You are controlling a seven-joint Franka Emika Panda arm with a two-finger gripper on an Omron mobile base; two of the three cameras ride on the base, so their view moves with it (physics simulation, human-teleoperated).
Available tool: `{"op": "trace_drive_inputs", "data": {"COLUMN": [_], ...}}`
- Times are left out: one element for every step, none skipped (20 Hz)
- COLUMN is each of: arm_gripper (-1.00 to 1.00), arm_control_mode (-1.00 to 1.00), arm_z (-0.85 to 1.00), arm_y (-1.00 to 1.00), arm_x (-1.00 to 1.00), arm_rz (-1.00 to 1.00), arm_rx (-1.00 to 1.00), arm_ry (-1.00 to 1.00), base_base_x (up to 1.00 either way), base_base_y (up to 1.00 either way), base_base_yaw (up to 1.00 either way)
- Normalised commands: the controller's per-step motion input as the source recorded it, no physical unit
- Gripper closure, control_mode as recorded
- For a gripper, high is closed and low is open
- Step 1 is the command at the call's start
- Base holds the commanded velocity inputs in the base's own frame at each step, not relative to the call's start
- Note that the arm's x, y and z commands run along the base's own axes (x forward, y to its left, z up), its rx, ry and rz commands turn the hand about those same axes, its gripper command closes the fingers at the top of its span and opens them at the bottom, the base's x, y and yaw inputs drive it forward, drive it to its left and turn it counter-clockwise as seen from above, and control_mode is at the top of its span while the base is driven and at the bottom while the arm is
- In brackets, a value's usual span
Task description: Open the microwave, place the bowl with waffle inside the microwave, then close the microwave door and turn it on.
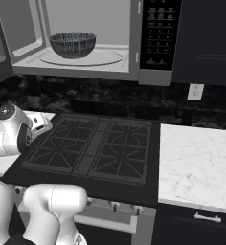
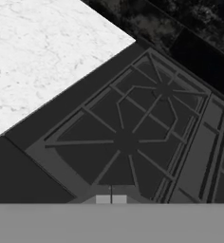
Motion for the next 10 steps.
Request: {"op": "trace_drive_inputs", "data": {"arm_gripper": [1.0,1.0,1.0,1.0,1.0,1.0,1.0,1.0,1.0,1.0], "arm_control_mode": [-1.0,-1.0,-1.0,-1.0,-1.0,-1.0,-1.0,-1.0,-1.0,-1.0], "arm_z": [-0.25,-0.19,-0.15,-0.09,-0.06,-0.01,0.0,0.0,0.0,0.0], "arm_y": [0.44,0.43,0.41,0.41,0.41,0.44,0.46,0.44,0.46,0.44], "arm_x": [0.1,0.07,0.02,0.0,0.0,0.0,0.0,0.0,0.0,-0.04], "arm_rz": [0.0,0.0,0.0,0.0,0.0,0.0,0.0,0.0,0.0,0.0], "arm_rx": [0.0,0.0,0.0,0.0,0.0,0.0,0.0,0.0,0.0,0.0], "arm_ry": [-0.12,-0.12,-0.13,-0.15,-0.17,-0.18,-0.19,-0.21,-0.21,-0.21], "base_base_x": [0.0,0.0,0.0,0.0,0.0,0.0,0.0,0.0,0.0,0.0], "base_base_y": [0.0,0.0,0.0,0.0,0.0,0.0,0.0,0.0,0.0,0.0], "base_base_yaw": [0.0,0.0,0.0,0.0,0.0,0.0,0.0,0.0,0.0,0.0]}}
